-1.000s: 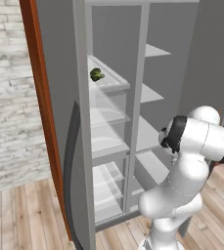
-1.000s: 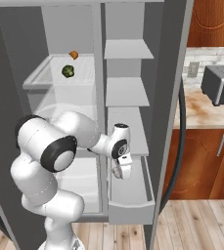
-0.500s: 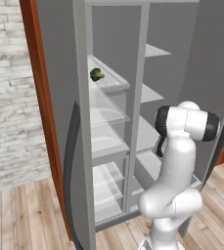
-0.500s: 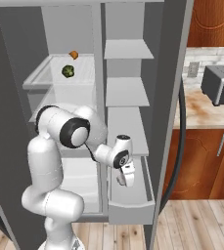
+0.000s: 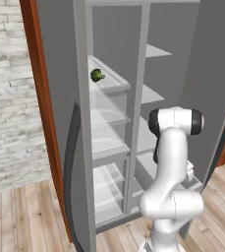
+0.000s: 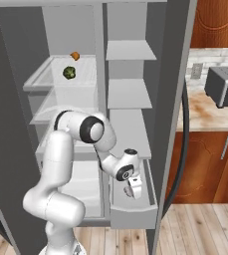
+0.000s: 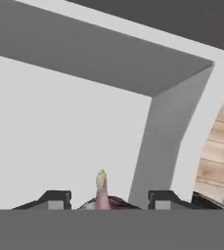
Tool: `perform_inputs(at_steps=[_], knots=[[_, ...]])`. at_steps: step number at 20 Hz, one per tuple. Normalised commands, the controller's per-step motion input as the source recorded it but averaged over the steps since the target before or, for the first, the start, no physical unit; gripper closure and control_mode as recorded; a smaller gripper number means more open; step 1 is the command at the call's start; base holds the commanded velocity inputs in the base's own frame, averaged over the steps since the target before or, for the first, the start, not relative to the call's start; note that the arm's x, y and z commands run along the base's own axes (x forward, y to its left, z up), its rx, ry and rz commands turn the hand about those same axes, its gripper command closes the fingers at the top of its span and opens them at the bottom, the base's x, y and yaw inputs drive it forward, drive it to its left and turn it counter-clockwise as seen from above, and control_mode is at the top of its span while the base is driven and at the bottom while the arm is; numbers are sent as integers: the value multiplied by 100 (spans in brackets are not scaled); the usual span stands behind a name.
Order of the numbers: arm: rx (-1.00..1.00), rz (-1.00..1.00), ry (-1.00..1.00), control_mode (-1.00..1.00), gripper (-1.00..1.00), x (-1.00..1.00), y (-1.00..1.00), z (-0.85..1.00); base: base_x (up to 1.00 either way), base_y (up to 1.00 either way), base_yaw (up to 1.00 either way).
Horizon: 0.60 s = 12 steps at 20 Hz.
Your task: Take the broccoli and garlic from the fridge shelf and place them in the freezer drawer to begin freezing them.
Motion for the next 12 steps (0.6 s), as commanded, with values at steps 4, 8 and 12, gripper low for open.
perform_inputs(at_steps=[4,8,12], knots=[[0,0,0,-100,100,54,-19,-61,0,0,0],[0,0,0,-100,-100,53,-18,-46,0,0,0],[0,0,0,-100,-100,6,0,0,0,0,0]])
